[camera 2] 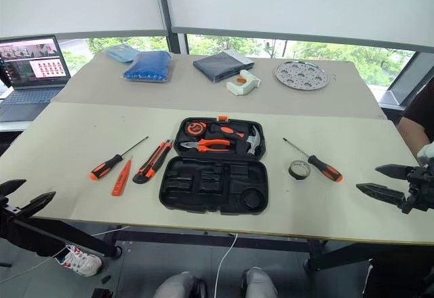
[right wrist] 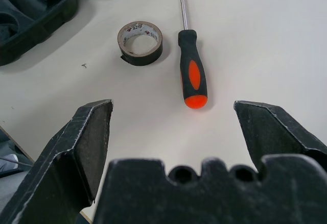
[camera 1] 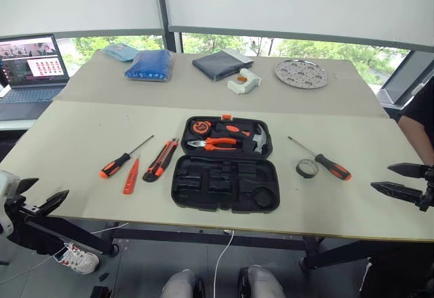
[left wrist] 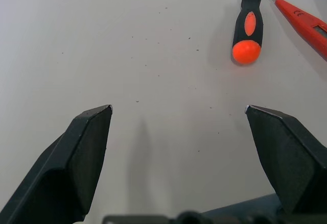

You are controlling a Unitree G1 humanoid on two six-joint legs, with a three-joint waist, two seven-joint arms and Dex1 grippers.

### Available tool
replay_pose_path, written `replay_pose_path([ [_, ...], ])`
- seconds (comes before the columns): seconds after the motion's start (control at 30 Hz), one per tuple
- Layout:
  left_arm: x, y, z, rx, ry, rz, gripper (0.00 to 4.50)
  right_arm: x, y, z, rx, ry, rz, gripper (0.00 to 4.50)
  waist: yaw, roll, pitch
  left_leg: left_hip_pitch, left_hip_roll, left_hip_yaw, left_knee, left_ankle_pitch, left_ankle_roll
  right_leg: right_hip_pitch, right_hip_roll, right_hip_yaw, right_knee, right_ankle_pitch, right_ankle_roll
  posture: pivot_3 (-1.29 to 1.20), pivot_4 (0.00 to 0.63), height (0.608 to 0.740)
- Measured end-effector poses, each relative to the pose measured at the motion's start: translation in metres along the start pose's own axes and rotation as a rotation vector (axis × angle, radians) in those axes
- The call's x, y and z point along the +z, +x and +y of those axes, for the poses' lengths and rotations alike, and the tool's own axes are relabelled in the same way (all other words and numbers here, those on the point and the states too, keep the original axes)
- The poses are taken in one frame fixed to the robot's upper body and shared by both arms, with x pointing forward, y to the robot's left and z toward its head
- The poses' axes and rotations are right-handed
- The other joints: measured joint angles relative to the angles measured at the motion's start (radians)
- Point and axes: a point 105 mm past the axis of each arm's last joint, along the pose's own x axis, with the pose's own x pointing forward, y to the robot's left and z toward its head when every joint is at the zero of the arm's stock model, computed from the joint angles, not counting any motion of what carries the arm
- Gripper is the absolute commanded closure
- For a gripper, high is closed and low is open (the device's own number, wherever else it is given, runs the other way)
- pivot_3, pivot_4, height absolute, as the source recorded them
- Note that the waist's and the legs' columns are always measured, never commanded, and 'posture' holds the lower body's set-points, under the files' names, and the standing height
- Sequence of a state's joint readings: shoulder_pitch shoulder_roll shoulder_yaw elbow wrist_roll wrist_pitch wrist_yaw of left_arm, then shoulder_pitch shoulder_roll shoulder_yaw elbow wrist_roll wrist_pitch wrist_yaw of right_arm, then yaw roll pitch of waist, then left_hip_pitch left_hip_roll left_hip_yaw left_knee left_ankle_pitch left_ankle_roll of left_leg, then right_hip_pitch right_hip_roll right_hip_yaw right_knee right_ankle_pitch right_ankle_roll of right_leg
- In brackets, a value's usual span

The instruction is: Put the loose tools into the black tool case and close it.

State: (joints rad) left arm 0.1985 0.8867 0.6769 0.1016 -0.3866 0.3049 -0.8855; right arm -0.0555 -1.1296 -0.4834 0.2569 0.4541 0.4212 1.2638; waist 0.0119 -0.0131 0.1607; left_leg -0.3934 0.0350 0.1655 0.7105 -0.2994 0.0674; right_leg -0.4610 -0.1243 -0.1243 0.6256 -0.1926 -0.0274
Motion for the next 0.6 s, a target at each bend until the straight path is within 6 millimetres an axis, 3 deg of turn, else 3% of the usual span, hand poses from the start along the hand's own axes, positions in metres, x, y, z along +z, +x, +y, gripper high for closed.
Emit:
replay_pose_path([
  [0.13, -0.004, 0.003, -0.001, -0.007, -0.003, 0.015, 0.01, 0.001, 0.0, -0.001, -0.007, -0.009, -0.002, 0.08, 0.0, 0.0, 0.0, 0.0, 0.0, 0.0, 0.0, 0.0, 0.0, 0.0, 0.0, 0.0, 0.0, 0.0, 0.0, 0.0, 0.15, 0.718],
  [0.27, -0.002, 0.021, -0.01, -0.082, -0.02, 0.033, 0.01, 0.011, 0.004, 0.0, 0.0, -0.033, -0.022, 0.08, 0.002, 0.001, 0.0, 0.0, 0.0, 0.0, 0.0, 0.001, -0.001, 0.0, 0.0, -0.001, 0.001, 0.0, 0.0, 0.0, 0.15, 0.718],
  [0.43, 0.037, 0.052, -0.014, -0.194, 0.073, 0.01, 0.01, 0.058, 0.025, 0.043, 0.187, -0.133, -0.09, 0.08, 0.001, 0.001, 0.0, -0.001, 0.0, 0.0, 0.0, 0.001, -0.003, -0.001, 0.0, -0.001, 0.003, 0.002, 0.003, 0.0, 0.15, 0.718],
  [0.6, 0.029, 0.079, -0.021, -0.275, 0.069, 0.094, 0.01, 0.089, 0.039, 0.094, 0.351, -0.26, -0.126, 0.08, -0.003, 0.001, 0.001, -0.005, 0.0, 0.001, 0.0, 0.002, -0.002, -0.004, 0.003, -0.002, 0.003, 0.002, 0.001, 0.0, 0.15, 0.718],
])
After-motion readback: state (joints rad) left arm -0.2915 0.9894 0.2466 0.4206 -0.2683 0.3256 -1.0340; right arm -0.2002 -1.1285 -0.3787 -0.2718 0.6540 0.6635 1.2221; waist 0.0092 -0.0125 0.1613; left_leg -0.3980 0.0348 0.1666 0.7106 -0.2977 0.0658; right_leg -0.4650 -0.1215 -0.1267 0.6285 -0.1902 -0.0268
